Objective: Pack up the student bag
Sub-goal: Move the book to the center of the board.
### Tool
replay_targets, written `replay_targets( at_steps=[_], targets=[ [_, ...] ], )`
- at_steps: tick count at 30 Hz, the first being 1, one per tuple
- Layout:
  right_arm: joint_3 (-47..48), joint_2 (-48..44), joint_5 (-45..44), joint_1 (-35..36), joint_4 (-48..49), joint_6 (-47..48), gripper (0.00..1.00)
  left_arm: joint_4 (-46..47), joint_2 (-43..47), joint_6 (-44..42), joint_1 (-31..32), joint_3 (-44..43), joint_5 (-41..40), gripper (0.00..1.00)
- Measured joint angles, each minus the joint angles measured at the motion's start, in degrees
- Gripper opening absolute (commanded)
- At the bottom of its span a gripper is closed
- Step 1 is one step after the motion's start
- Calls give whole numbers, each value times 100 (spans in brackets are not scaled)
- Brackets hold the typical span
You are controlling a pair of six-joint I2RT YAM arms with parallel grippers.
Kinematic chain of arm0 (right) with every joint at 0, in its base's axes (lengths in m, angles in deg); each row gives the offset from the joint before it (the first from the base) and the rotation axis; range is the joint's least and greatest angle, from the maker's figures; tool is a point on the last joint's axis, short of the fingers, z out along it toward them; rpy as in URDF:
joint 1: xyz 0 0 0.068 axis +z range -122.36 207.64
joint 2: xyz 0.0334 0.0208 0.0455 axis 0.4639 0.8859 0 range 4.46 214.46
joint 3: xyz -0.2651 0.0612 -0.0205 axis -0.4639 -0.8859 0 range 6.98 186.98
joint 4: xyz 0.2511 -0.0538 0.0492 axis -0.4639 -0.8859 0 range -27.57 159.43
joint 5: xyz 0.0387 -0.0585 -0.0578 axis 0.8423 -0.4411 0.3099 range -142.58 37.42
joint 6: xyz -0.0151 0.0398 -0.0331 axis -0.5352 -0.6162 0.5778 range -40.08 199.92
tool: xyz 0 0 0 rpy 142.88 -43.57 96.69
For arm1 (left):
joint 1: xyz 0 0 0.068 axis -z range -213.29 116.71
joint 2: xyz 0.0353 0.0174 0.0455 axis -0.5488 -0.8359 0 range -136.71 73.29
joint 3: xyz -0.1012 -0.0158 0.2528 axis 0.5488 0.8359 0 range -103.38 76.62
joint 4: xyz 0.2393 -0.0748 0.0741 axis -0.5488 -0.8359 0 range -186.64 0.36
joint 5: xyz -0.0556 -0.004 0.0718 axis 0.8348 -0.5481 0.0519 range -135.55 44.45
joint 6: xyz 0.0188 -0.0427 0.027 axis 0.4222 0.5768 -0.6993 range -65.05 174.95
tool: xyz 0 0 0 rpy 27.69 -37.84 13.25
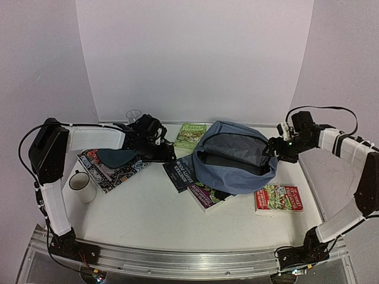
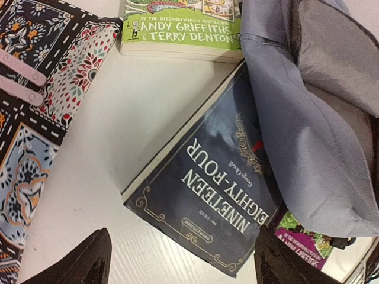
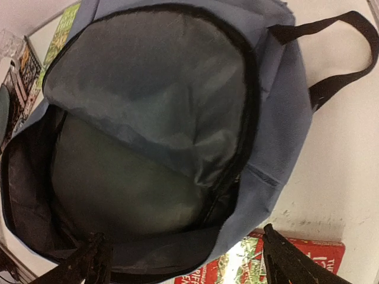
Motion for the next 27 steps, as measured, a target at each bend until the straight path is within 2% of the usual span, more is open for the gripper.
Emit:
replay_targets(
  at_steps=[8,13,16,20,25,27],
  targets=[
    [-9,3,-179,1157,128,-218,87,-667,-1271,-1098,-344,-1650,150,81],
    [68,96,-280,1493,219,-296,87,-964,-1966,-1708,-437,-2447,482,70],
    [152,210,-322,1629,257,-329,87,-1102,-2273,-1947,-442,-2659,754,58],
    [233,319,-372,1782,286,-376,87,-1277,-2516,-2115,-442,-2705,1122,37],
    [340,411,-443,1920,283,-385,87,-1206,-2421,-2165,-442,-2491,1494,5],
    [422,468,-473,1998,283,-381,87,-1091,-2194,-2175,-465,-2178,1597,0]
  ],
)
